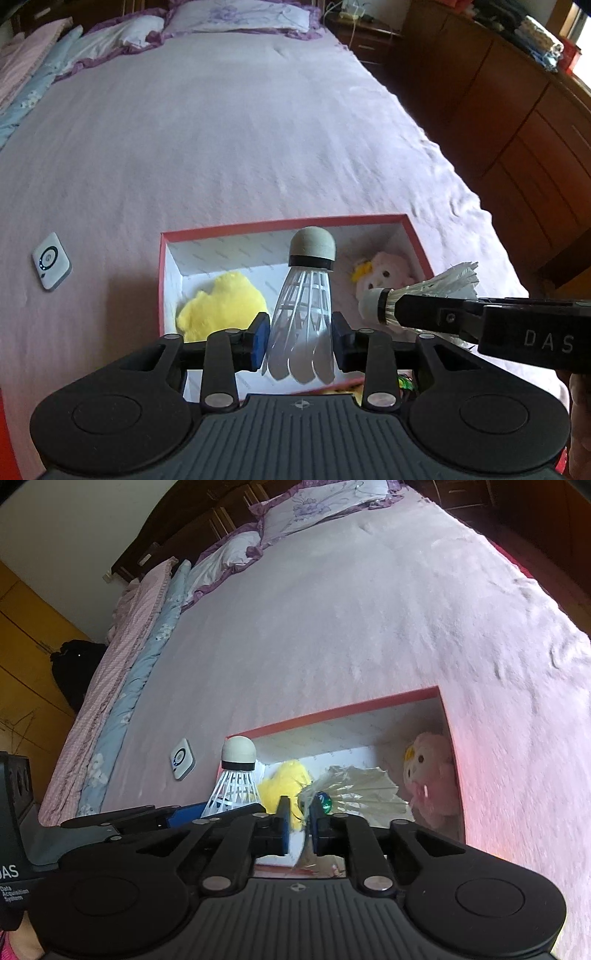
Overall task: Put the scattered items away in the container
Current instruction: 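Move both tools over red box and open them, dropping the shuttlecocks, then withdraw both tools from the box back toward the toy pile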
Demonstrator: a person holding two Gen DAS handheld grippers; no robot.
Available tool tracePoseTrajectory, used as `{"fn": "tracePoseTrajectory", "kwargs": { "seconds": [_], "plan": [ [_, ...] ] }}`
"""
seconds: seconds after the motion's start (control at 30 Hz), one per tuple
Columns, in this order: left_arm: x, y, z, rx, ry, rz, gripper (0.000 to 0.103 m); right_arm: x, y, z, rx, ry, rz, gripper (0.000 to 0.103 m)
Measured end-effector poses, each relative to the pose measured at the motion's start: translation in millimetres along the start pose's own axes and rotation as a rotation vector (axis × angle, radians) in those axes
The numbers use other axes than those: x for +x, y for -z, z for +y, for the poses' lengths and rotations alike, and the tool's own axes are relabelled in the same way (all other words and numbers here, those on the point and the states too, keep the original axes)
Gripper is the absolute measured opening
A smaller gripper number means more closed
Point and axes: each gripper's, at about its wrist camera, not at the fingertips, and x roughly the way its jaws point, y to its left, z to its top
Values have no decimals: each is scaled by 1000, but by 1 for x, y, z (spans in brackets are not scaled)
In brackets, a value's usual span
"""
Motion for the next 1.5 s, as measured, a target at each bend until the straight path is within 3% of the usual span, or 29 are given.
{"fn": "tracePoseTrajectory", "kwargs": {
  "seconds": [0.3,0.6,1.03,1.23,1.5],
  "plan": [
    [4,2,5,-3,-19,17,44,14,-3,3,-4,3,2,28],
    [-15,20,3,-10,-29,20,51,-13,13,4,-17,25,-12,35],
    [-38,79,-15,-5,-29,68,60,-60,76,-17,1,79,24,39],
    [-43,113,-11,-28,-48,108,63,-65,107,-13,-68,110,76,43],
    [-50,160,6,-53,-87,165,66,-41,143,10,-190,166,155,63]
  ]
}}
